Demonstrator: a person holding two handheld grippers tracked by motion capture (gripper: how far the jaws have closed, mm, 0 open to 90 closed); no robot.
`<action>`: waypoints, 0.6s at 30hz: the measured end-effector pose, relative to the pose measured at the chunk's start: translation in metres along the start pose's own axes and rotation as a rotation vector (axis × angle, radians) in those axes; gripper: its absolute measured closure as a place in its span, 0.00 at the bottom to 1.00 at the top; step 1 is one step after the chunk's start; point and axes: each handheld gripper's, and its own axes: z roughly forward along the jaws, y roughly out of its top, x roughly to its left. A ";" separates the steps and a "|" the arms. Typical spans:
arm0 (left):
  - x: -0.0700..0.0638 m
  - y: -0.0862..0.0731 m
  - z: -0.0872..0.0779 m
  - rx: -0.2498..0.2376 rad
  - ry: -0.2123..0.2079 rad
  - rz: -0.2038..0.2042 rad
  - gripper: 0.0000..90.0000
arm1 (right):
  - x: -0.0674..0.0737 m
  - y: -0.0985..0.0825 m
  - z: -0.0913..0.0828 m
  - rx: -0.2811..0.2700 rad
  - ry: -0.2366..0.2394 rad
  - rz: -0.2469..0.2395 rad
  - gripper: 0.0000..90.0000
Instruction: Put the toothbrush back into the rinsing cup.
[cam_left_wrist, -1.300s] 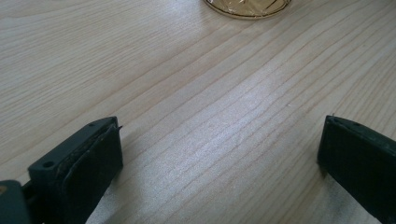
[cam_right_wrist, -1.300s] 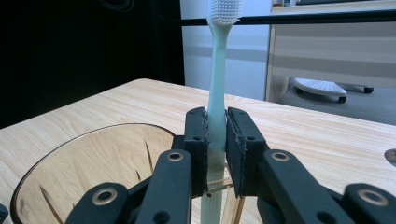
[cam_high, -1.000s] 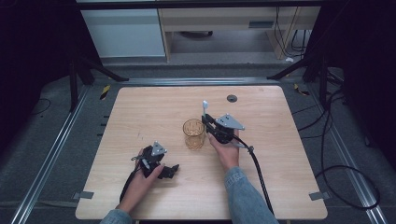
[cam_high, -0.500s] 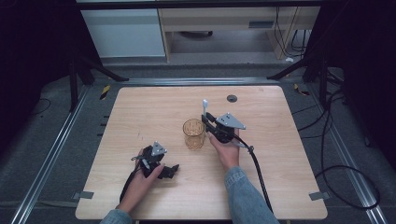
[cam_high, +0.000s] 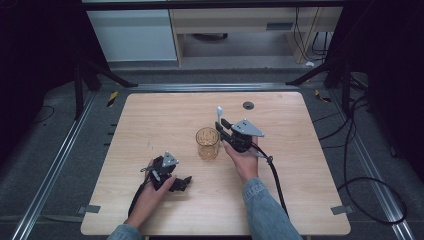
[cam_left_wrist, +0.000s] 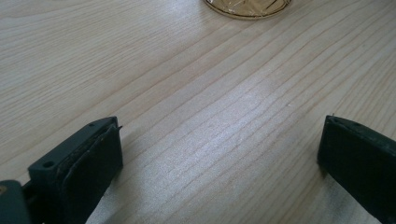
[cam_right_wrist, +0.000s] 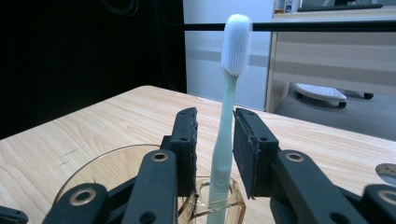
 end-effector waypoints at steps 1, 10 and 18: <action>0.000 0.000 0.000 0.000 0.000 0.000 0.00 | 0.000 0.001 -0.001 -0.001 0.001 0.002 0.76; 0.000 0.000 0.000 -0.001 0.000 -0.001 0.00 | -0.002 0.011 -0.011 0.033 0.010 0.008 0.64; 0.000 0.000 0.000 -0.001 0.000 -0.001 0.00 | -0.004 0.018 -0.017 0.106 0.004 -0.002 0.46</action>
